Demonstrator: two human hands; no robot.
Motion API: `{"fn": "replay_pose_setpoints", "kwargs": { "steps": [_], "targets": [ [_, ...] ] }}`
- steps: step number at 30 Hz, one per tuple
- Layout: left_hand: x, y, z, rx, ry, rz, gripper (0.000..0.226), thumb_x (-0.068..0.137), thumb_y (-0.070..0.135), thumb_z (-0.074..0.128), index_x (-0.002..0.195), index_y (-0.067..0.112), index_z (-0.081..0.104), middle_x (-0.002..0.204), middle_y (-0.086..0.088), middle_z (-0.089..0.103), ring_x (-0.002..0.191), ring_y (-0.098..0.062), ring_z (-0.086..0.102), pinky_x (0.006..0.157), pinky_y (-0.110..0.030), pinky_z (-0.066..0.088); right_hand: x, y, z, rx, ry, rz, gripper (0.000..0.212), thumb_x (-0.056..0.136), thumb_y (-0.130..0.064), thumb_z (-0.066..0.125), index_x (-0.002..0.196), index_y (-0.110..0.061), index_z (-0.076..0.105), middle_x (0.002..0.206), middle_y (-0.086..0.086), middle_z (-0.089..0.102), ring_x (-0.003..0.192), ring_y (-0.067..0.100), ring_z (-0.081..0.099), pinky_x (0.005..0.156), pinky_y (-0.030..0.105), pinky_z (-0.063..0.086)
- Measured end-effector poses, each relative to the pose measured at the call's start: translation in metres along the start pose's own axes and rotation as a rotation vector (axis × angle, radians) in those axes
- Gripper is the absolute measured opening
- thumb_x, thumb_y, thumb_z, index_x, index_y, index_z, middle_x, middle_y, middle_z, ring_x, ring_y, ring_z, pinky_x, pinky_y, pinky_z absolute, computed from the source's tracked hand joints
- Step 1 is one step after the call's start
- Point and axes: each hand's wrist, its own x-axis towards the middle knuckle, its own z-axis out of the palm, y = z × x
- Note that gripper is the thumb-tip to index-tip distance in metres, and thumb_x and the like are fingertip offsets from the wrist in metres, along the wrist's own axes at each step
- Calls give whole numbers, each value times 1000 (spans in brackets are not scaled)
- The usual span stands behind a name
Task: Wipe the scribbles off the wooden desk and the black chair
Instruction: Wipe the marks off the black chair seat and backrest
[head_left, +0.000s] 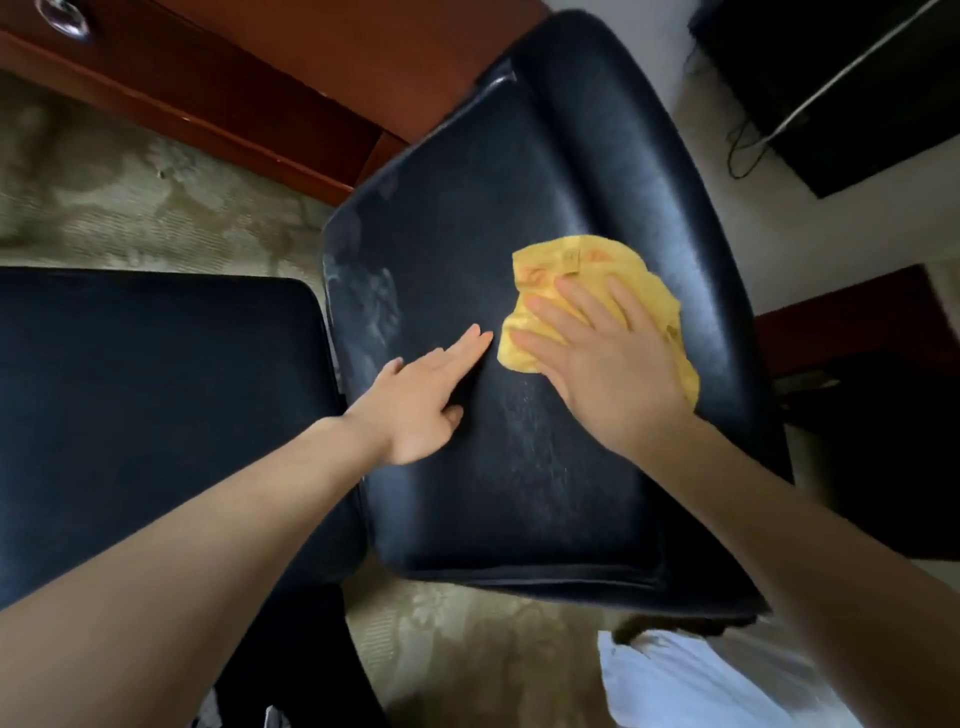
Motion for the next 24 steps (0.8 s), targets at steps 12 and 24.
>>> {"fn": "replay_pose_setpoints", "kwargs": {
  "steps": [12,24],
  "targets": [
    [11,-54,-20,158,119,-141,69,96,14,36,151,30,-2,159,12,-1,146,-18,-6,117,-42,-5,212,-30,57,-147,-65,-102,37,99,-32,39,135,-36,44,157,1,21,145,29,7,114,50,-4],
    [1,-100,-29,24,266,-526,62,89,4,33,146,29,29,157,6,20,147,-22,3,117,-49,0,201,-119,86,-348,-431,-461,56,94,-42,43,147,-30,30,159,2,9,145,28,-6,112,53,-10]
  ]
}}
